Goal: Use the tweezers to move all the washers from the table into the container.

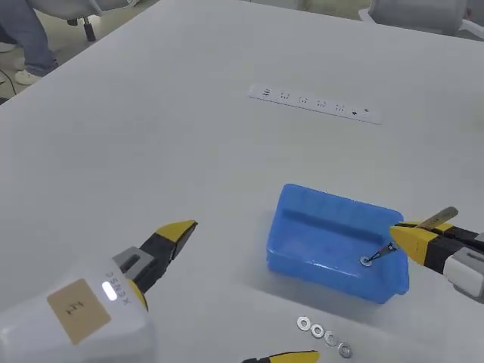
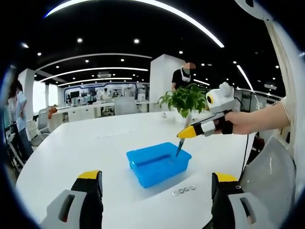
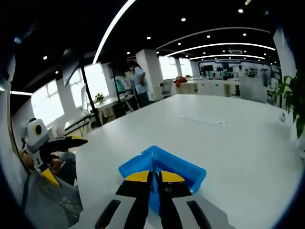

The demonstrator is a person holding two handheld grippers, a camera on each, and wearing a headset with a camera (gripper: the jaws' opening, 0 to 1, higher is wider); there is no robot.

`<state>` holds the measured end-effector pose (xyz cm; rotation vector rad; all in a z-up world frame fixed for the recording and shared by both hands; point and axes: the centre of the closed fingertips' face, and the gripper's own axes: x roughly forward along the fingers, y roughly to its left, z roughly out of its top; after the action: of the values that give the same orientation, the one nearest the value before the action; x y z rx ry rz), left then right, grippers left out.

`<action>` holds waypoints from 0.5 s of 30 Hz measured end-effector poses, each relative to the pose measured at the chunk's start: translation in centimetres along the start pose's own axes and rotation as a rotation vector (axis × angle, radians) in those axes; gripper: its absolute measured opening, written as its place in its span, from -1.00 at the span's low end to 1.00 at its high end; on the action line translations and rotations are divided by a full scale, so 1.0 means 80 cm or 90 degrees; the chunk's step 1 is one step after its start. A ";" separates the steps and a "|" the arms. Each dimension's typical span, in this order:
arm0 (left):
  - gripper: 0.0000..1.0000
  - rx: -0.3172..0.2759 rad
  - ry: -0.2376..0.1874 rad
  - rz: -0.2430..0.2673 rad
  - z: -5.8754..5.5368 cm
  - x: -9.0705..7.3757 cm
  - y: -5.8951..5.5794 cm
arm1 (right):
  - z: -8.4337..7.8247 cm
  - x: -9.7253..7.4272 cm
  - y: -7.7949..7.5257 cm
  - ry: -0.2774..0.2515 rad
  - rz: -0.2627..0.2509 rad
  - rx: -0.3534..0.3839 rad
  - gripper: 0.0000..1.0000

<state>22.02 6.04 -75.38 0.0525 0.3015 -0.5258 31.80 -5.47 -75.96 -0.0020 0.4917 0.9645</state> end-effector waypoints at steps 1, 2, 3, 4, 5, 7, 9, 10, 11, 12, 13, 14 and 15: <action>0.94 0.000 0.001 -0.001 0.000 0.000 0.000 | 0.000 -0.002 0.004 -0.002 0.003 0.003 -0.95; 0.94 0.001 0.001 -0.001 0.000 0.000 0.000 | 0.000 -0.005 0.010 -0.002 0.009 0.007 -0.95; 0.94 0.002 0.002 -0.001 0.000 0.000 0.000 | -0.001 -0.006 0.012 -0.002 0.011 0.012 -0.95; 0.93 0.003 0.002 -0.002 -0.001 0.000 0.000 | -0.001 -0.008 0.016 -0.005 0.014 0.022 -0.95; 0.93 0.003 0.003 -0.002 -0.001 0.000 -0.001 | -0.001 -0.010 0.019 -0.009 0.017 0.030 -0.95; 0.93 0.002 0.005 -0.003 -0.002 0.000 -0.001 | -0.005 -0.012 0.025 -0.011 0.021 0.042 -0.95; 0.93 0.002 0.005 -0.003 -0.001 0.000 0.000 | -0.010 -0.013 0.030 -0.007 0.022 0.048 -0.95; 0.93 0.002 0.004 -0.002 -0.001 0.000 0.000 | -0.015 -0.012 0.032 -0.003 0.026 0.052 -0.94; 0.92 0.002 0.004 -0.003 -0.001 0.001 0.000 | -0.018 -0.012 0.034 0.000 0.027 0.055 -0.94; 0.92 0.001 0.005 -0.003 -0.002 0.001 0.000 | -0.023 -0.011 0.036 0.005 0.028 0.058 -0.94; 0.92 0.001 0.005 -0.003 -0.002 0.001 0.000 | -0.026 -0.011 0.037 0.008 0.030 0.061 -0.94; 0.92 0.002 0.005 -0.003 -0.001 0.001 0.000 | -0.032 -0.010 0.039 0.017 0.032 0.062 -0.95; 0.92 0.002 0.006 -0.003 -0.001 0.001 0.000 | -0.036 -0.010 0.040 0.021 0.031 0.063 -0.95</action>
<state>22.04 6.02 -75.51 0.0569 0.3095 -0.5309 27.74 -4.85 -77.50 0.0840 0.5713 0.9884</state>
